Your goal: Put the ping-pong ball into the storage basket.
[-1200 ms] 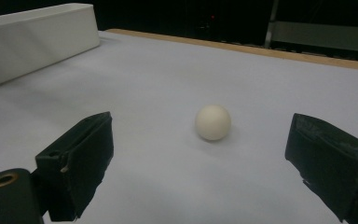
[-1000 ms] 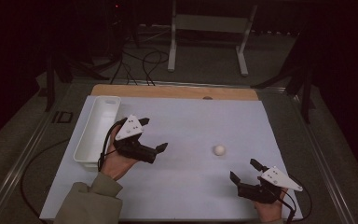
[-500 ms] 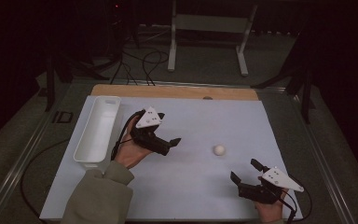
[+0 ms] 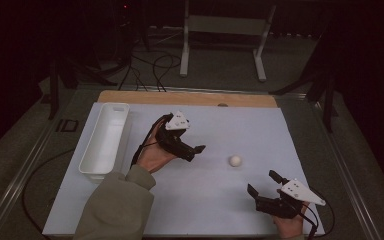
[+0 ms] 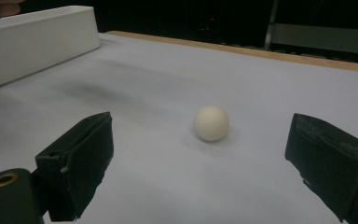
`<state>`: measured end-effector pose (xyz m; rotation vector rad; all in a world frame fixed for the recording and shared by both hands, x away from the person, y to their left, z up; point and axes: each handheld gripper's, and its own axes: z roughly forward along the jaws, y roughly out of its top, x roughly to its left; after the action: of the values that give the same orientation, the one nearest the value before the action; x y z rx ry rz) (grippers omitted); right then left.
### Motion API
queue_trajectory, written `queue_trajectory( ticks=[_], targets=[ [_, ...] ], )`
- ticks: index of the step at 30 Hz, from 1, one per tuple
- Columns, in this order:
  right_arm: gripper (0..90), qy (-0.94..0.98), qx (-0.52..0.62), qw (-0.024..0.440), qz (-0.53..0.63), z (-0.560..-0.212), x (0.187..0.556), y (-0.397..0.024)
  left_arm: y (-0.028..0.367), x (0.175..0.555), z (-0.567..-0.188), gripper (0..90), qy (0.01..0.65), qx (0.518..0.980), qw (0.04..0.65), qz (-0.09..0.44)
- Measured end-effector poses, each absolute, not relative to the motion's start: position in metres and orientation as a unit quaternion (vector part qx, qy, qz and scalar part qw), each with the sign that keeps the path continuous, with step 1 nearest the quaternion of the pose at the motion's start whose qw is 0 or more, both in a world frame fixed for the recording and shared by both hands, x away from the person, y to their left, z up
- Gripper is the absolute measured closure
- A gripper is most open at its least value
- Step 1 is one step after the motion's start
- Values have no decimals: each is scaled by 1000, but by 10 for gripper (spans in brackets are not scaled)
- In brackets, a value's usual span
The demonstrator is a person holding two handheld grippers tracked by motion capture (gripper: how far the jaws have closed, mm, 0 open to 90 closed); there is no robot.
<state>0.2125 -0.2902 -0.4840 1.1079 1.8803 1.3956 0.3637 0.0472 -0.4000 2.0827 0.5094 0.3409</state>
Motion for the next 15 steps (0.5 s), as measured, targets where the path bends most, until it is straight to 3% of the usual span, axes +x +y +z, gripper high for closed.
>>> queue_trajectory(
  ticks=[15],
  targets=[
    [75,703,409,268,517,-486,215,-287,13,381,-405,0,195,868,438,127]
  ],
)
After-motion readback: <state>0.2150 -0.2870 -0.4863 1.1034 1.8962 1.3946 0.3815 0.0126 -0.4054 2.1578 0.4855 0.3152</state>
